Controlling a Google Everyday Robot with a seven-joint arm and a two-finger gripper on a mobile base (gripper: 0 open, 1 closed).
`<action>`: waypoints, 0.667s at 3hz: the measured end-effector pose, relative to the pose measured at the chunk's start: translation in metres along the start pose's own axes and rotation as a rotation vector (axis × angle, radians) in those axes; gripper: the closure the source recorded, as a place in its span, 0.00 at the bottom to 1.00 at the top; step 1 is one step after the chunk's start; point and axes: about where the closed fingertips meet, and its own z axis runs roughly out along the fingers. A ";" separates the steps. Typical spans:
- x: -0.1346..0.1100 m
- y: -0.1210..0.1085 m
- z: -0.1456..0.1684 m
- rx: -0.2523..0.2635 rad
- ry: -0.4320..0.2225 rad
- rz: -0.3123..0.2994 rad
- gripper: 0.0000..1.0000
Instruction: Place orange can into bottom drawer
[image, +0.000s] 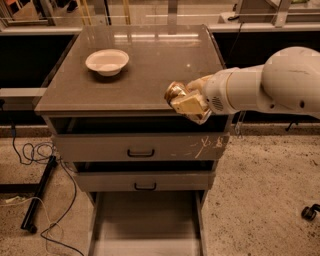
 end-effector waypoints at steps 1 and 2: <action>0.013 0.037 0.012 -0.022 -0.004 0.048 1.00; 0.066 0.082 0.030 -0.058 0.040 0.116 1.00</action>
Offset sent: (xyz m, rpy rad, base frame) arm -0.1014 0.0460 -0.1634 0.0817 0.2327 -0.0480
